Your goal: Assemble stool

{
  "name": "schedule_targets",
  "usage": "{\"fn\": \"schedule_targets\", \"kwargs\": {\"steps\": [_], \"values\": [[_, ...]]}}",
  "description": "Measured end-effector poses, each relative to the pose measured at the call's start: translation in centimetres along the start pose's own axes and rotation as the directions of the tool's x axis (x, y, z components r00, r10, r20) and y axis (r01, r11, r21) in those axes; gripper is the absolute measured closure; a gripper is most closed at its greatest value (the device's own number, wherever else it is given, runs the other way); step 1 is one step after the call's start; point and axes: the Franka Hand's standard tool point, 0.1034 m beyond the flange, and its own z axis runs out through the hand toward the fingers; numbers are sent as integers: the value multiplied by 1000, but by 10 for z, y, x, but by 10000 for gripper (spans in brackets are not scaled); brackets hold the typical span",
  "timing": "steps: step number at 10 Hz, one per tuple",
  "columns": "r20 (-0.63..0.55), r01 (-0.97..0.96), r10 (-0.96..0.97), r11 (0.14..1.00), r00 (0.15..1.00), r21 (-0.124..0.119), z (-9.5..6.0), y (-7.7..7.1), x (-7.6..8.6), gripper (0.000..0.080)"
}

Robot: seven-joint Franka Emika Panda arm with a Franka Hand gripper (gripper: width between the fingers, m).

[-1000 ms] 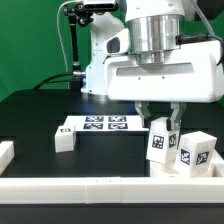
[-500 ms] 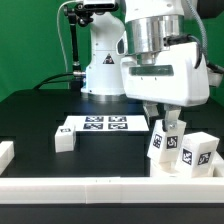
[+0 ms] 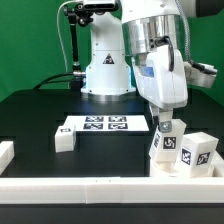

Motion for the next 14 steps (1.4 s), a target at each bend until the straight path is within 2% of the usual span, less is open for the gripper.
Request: {"fn": "schedule_targets", "kwargs": {"steps": [4,5,6,7,9,10,13,14], "values": [[16,-174,174,985,985,1,0,1,-4,459],[16,-163,163,987,987,1,0,1,-4,288],[16,-154,154,988,988,1,0,0,-4,193],[24,-84,84,996,996,-4,-5,-2,-4,163],[44,-25,26,1000,999,-12,-18,-6,-12,152],[46,37,-36,999,998,-4,-21,-7,-14,151],[45,225,-225,974,973,0,-18,-6,-13,151],[39,334,-334,943,942,-2,-17,-5,-14,151]]}}
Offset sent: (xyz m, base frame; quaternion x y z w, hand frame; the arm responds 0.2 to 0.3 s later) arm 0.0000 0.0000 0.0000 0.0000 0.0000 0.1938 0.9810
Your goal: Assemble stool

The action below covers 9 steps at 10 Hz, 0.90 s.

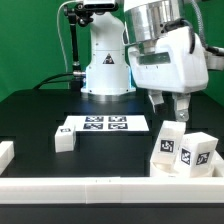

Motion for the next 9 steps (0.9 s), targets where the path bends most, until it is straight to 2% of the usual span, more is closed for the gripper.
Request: {"fn": "schedule_targets", "kwargs": {"steps": [2,5,6,7,9], "values": [[-35,267,-268,963,963,-42,1,-2,-7,151],[-32,561,-564,824,825,-75,2,-4,-17,151],[-22,668,-671,740,741,-77,2,-5,-20,151],[-23,681,-684,729,729,-76,2,-5,-19,151],[-14,763,-766,642,643,-80,2,-4,-17,151]]}}
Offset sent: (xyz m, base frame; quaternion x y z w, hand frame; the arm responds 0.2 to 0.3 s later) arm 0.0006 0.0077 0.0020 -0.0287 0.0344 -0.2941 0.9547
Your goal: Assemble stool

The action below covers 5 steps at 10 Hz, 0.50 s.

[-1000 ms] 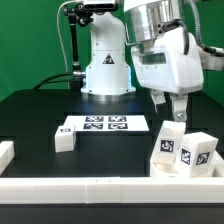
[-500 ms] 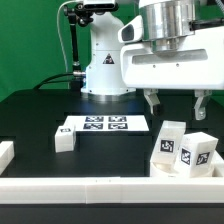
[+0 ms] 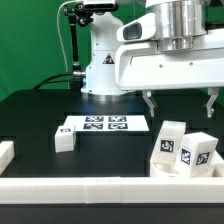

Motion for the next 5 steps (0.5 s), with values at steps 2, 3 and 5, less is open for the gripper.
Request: {"fn": "schedule_targets", "kwargs": {"steps": [2,3,5], "values": [[0,129,-129,992,992,-3,0,0,0,151],[-6,272,-272,962,962,-18,0,-1,1,151],[-15,436,-436,899,900,-35,0,-2,3,151]]}}
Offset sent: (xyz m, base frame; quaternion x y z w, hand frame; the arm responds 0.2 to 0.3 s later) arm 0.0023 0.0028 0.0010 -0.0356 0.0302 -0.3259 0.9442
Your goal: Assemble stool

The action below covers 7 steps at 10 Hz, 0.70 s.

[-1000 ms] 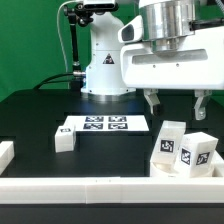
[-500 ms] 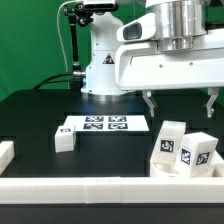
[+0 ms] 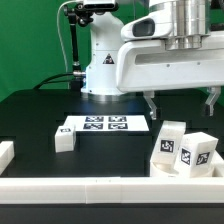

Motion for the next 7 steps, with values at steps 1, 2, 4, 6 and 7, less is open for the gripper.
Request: {"fn": "schedule_targets", "kwargs": {"steps": [1,2,4,6,7], "values": [[0,147,-147,989,989,-7,0,2,1,151],[2,213,-213,977,977,-11,0,2,1,151],[28,448,-447,894,894,-16,2,8,1,151],[48,555,-554,832,831,-12,5,11,1,151],[51,603,-602,797,797,-10,5,11,1,151]]}}
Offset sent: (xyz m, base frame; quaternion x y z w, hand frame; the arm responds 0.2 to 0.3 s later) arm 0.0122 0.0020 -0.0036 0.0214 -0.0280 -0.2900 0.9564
